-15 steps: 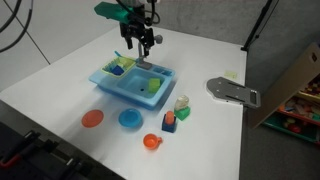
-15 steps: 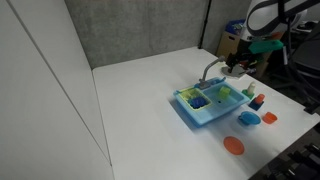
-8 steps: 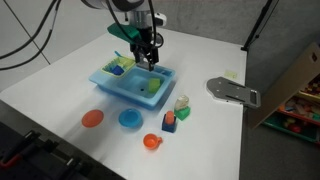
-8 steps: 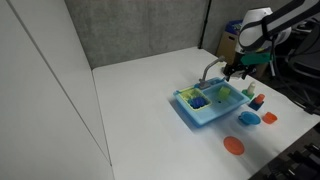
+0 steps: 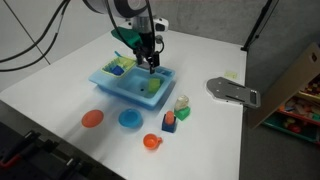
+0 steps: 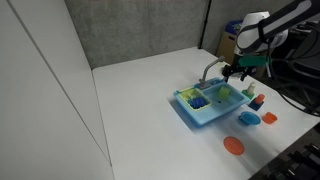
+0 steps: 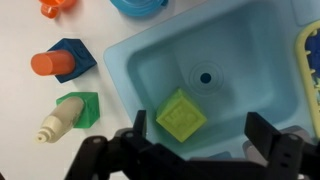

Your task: Remove the light green toy block from the sink

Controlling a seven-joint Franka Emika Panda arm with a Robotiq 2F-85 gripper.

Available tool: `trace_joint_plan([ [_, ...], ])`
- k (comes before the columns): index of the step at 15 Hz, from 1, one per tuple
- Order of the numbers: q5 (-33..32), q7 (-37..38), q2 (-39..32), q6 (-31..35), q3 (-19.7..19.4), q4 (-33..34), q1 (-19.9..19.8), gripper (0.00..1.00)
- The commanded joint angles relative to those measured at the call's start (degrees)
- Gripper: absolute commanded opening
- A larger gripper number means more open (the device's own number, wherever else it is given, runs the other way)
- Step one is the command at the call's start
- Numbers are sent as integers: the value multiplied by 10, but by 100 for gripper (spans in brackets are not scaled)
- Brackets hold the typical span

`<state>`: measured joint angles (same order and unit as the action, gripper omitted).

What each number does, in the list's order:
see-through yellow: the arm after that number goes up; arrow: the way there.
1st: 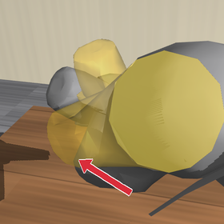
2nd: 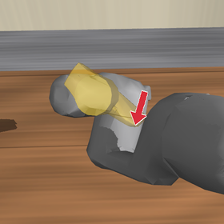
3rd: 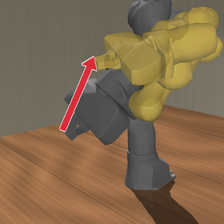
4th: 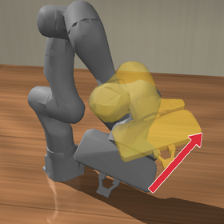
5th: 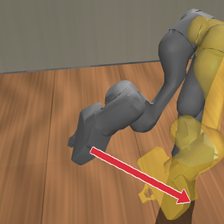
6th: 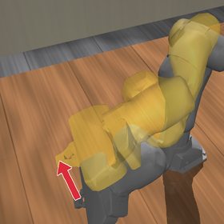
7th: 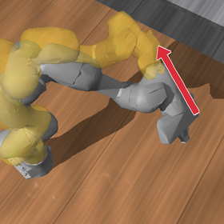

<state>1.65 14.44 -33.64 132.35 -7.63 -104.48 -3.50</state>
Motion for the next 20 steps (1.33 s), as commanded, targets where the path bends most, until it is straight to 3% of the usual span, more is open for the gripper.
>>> trace_joint_plan([
  [1, -15, 17, 0, 13, -12, -6, 7, 100],
  [9, -1, 59, 9, 107, -26, -67, 15, 100],
  [20, 47, 139, -10, 164, -26, -85, 19, 100],
])
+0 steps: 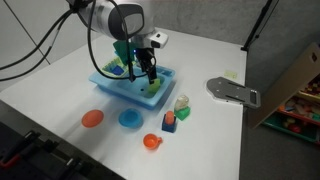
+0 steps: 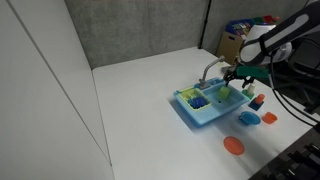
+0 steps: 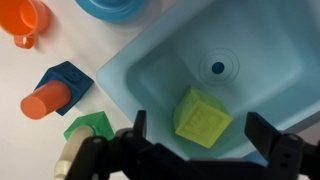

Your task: Remove the light green toy block from the sink

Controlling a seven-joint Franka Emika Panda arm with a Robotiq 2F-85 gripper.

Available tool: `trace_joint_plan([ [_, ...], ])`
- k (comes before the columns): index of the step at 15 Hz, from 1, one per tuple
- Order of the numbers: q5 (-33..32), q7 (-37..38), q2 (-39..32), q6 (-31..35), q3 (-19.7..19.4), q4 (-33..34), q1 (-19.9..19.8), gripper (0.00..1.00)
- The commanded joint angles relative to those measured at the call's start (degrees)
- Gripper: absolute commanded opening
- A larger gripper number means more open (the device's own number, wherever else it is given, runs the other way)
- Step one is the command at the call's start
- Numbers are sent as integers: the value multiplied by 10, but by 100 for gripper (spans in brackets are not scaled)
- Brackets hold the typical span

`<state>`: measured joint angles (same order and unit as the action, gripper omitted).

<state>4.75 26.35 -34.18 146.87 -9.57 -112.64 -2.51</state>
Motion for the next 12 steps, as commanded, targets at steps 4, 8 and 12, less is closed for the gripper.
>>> trace_joint_plan([
  [4, 26, 35, -28, 55, -10, 8, 12, 100],
  [8, 33, 52, -57, 77, -19, 19, 19, 100],
  [12, 42, 49, -85, 96, -19, 39, 24, 100],
])
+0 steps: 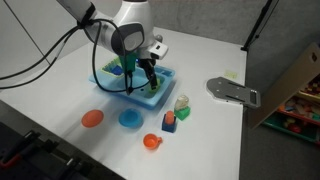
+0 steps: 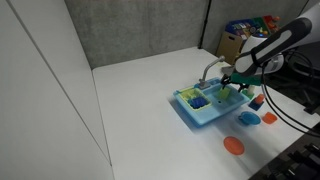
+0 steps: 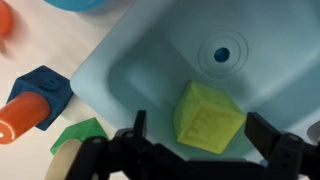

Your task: Remove the light green toy block from the sink

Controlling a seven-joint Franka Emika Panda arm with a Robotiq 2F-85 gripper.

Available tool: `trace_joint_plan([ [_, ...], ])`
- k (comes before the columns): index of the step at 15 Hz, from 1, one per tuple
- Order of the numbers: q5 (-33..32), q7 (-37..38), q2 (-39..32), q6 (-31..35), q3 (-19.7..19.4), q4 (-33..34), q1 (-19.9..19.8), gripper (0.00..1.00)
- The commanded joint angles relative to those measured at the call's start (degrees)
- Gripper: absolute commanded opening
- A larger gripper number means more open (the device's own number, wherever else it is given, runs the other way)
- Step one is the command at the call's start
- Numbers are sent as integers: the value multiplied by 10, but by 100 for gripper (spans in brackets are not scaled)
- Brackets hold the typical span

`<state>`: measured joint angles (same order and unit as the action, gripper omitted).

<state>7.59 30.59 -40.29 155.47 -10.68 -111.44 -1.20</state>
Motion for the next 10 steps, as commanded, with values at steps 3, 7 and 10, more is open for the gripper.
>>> trace_joint_plan([
  [3, 15, 7, -40, 12, -9, 45, 17, 100],
  [7, 15, 8, -56, 10, -11, 66, 23, 100],
  [10, 16, 16, -66, 7, -15, 78, 29, 100],
])
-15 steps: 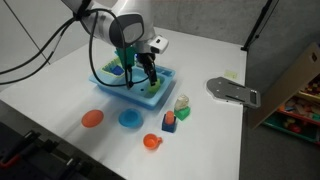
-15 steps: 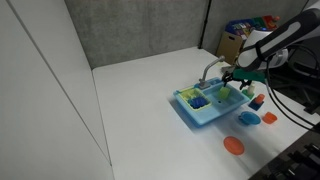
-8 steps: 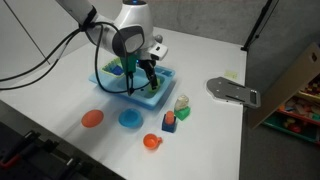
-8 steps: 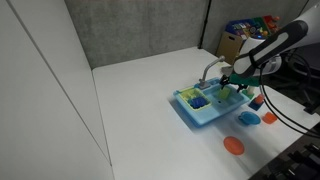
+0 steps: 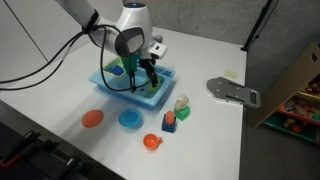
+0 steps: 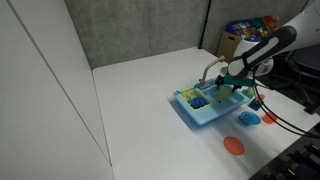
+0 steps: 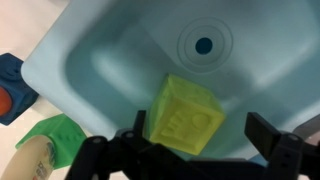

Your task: Remove the light green toy block from the sink

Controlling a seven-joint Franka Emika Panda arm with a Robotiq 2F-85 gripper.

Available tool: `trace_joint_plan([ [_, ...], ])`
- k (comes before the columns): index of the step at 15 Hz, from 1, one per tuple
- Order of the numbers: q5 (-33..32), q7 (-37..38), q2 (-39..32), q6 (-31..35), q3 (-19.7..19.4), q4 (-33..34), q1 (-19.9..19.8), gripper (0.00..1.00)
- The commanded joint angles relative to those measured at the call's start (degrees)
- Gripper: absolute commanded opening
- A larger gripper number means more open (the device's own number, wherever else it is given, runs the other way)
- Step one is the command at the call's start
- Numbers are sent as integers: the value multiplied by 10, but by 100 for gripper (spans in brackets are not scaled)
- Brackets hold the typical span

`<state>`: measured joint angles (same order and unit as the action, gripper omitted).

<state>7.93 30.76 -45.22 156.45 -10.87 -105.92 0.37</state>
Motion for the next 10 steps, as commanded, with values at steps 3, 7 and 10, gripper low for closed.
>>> trace_joint_plan([
  [3, 12, 28, -25, -6, -19, 30, 17, 100],
  [7, 10, 34, -33, -7, -22, 35, 17, 100],
  [10, 7, 32, -39, -7, -25, 36, 19, 66],
])
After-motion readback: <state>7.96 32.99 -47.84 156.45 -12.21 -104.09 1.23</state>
